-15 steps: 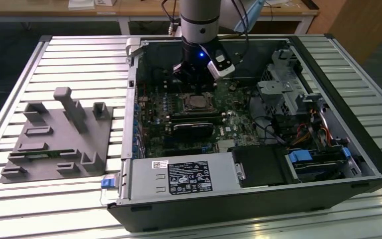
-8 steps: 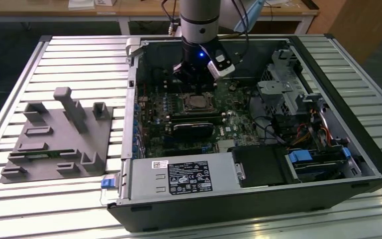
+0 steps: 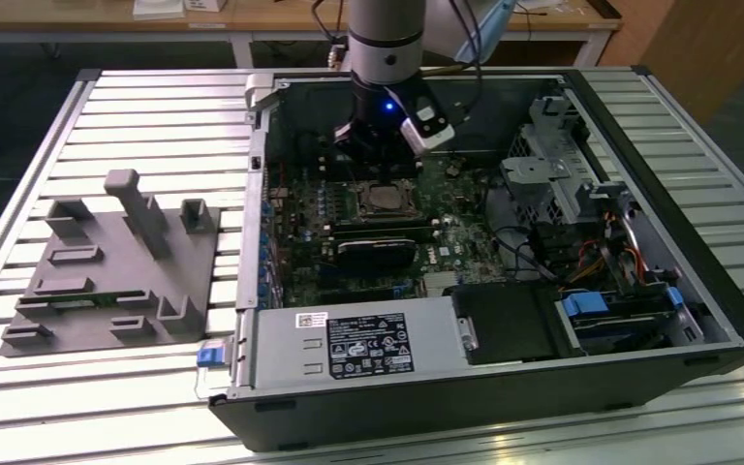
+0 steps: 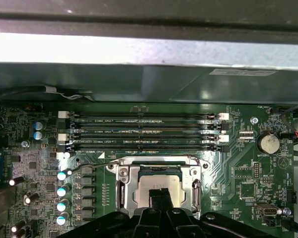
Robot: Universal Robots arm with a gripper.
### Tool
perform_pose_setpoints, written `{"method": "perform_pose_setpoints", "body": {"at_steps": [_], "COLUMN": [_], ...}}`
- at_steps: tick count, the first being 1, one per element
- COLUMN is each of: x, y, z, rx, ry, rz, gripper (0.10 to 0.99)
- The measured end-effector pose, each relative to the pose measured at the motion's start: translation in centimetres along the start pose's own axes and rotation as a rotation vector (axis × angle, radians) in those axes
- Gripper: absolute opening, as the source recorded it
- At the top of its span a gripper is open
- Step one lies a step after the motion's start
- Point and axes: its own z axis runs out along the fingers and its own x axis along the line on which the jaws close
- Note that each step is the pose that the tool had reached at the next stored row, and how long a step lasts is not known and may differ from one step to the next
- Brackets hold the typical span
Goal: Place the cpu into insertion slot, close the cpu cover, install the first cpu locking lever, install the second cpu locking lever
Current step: 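Install the first cpu locking lever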
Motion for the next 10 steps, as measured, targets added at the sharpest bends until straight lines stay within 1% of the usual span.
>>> {"method": "perform_pose_setpoints", "body": {"at_steps": [10], "x": [0.57], "y": [-0.01], "z": [-0.04], "rx": [0.000], "ry": [0.0000], "rz": [0.000], "gripper": [0.106]}}
